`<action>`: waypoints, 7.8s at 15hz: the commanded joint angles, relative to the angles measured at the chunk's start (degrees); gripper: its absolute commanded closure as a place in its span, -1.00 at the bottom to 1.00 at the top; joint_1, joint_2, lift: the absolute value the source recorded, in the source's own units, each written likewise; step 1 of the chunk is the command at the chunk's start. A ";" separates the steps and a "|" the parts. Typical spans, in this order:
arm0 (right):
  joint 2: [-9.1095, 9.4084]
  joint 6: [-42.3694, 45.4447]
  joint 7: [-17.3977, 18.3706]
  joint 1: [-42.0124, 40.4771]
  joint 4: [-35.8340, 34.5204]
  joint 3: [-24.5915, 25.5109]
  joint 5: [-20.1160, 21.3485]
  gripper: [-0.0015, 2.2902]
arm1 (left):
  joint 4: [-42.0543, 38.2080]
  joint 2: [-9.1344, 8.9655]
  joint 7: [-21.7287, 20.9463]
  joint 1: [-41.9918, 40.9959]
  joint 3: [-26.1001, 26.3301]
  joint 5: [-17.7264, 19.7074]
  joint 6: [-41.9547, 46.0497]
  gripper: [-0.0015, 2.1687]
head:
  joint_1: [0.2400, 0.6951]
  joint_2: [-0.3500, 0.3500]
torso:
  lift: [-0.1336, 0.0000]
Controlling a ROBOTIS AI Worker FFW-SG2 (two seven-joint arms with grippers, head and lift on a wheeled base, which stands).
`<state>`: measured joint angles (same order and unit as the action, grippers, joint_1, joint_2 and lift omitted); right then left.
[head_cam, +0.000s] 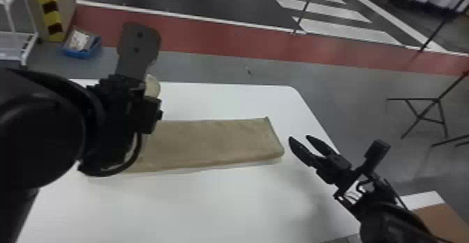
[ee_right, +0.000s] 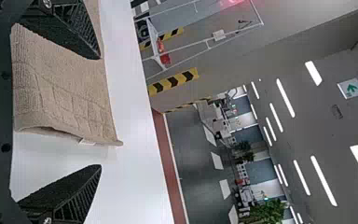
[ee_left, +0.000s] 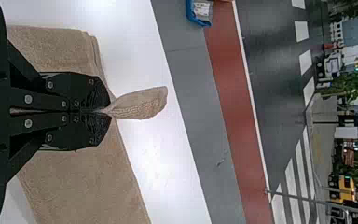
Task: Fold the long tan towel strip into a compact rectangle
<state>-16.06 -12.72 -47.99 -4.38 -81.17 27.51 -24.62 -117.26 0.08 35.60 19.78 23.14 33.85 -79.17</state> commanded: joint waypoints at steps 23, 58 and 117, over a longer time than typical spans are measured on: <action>3.75 -17.83 8.97 -1.25 -13.84 -2.37 -5.18 -0.75 | 7.66 4.13 -12.49 -9.32 2.70 -10.82 34.03 -0.92 | 1.00 -1.00 | -0.91; 6.22 -38.92 35.42 10.18 -17.01 -31.46 11.17 -0.49 | 5.46 16.35 -18.99 -21.45 -9.69 -16.88 50.21 -0.86 | 1.00 0.04 | -0.91; -3.36 -47.00 36.48 9.21 -29.13 -18.72 4.67 0.00 | 1.51 17.85 -19.52 -24.00 -11.45 -15.83 50.03 -0.86 | 1.00 -0.23 | -0.91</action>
<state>-18.81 -59.23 -11.48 4.63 -112.63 8.85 -20.91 -115.70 17.94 16.19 -4.26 11.80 17.95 -29.14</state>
